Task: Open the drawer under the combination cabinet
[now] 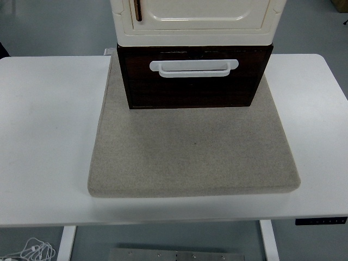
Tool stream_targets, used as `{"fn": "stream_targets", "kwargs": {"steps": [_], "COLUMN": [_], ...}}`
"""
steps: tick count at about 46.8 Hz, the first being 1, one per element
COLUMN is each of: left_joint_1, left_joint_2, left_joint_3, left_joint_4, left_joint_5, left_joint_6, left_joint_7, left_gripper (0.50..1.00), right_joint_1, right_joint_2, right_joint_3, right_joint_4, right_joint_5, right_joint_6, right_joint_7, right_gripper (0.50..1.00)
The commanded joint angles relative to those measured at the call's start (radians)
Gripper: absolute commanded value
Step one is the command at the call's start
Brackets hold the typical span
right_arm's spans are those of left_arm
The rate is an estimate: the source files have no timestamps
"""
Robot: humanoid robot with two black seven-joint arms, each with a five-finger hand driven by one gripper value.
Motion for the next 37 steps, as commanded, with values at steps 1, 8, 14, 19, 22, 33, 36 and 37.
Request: {"fn": "stream_targets", "kwargs": {"steps": [1, 8, 14, 19, 22, 33, 36, 37], "left_joint_1": [-0.047, -0.084, -0.106, -0.112, -0.132, -0.198, -0.219, -0.228], "left_joint_2": [0.010, 0.015, 0.019, 0.022, 0.033, 0.033, 0.033, 0.033], "left_joint_3": [0.079, 0.166, 0.241, 0.290, 0.341, 0.574, 0.642, 0.666], "left_joint_4": [-0.047, -0.177, -0.316, -0.436, -0.494, -0.619, -0.654, -0.665], "left_joint_5": [0.003, 0.009, 0.043, 0.055, 0.067, 0.090, 0.104, 0.109], "left_joint_6": [0.001, 0.006, 0.040, 0.058, 0.061, 0.093, 0.096, 0.098], "left_joint_7": [-0.001, -0.001, -0.001, 0.000, 0.000, -0.001, 0.000, 0.000], "left_gripper": [1.000, 1.000, 1.000, 1.000, 1.000, 1.000, 1.000, 1.000], "right_joint_1": [0.000, 0.000, 0.000, 0.000, 0.000, 0.000, 0.000, 0.000], "right_joint_2": [0.000, 0.000, 0.000, 0.000, 0.000, 0.000, 0.000, 0.000], "right_joint_3": [0.000, 0.000, 0.000, 0.000, 0.000, 0.000, 0.000, 0.000], "right_joint_4": [0.001, 0.001, 0.000, 0.000, 0.000, 0.000, 0.000, 0.000], "right_joint_5": [0.000, 0.000, 0.000, 0.000, 0.000, 0.000, 0.000, 0.000], "right_joint_6": [0.000, 0.000, 0.000, 0.000, 0.000, 0.000, 0.000, 0.000], "right_joint_7": [0.000, 0.000, 0.000, 0.000, 0.000, 0.000, 0.000, 0.000], "right_gripper": [0.926, 0.926, 0.926, 0.926, 0.926, 0.928, 0.926, 0.926]}}
